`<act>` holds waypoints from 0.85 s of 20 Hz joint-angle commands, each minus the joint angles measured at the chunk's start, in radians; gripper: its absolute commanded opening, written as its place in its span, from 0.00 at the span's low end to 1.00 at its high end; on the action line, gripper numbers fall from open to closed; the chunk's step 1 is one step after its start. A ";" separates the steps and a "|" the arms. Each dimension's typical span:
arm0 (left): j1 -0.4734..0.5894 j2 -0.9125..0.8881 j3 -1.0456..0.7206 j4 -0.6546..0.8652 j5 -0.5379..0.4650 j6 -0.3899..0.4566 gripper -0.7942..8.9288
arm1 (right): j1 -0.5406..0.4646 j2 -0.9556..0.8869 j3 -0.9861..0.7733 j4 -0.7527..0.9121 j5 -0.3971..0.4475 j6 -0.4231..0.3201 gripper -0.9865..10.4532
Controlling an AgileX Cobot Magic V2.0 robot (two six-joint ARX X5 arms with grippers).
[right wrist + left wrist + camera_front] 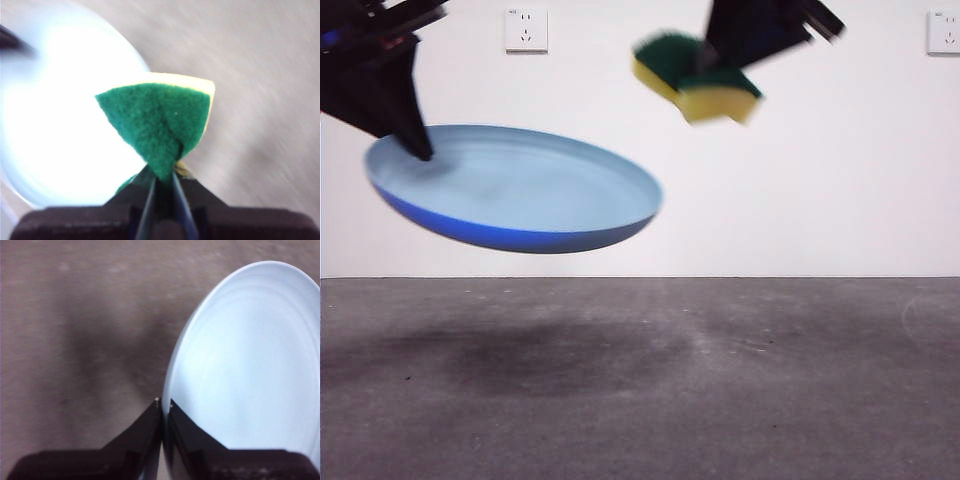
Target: Pick up the plate,pick up the cloth,clean the plate with the cloth
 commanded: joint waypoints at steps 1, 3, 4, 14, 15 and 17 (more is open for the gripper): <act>-0.065 -0.004 0.001 0.031 0.008 -0.052 0.07 | 0.049 0.025 -0.003 0.022 0.007 0.029 0.08; -0.111 -0.004 0.001 0.052 0.027 -0.076 0.07 | 0.082 0.061 -0.003 0.045 0.007 0.032 0.08; -0.131 -0.004 0.001 0.060 0.028 -0.092 0.07 | 0.099 0.083 -0.003 0.060 0.008 0.041 0.08; -0.171 -0.004 0.001 0.168 0.020 -0.120 0.07 | 0.266 0.183 -0.003 -0.071 0.100 0.030 0.08; -0.165 -0.004 0.001 0.163 0.021 -0.119 0.07 | 0.272 0.182 -0.003 -0.130 0.183 0.016 0.08; -0.162 -0.004 0.001 0.137 0.024 -0.119 0.07 | 0.264 0.176 -0.003 -0.225 0.444 0.004 0.08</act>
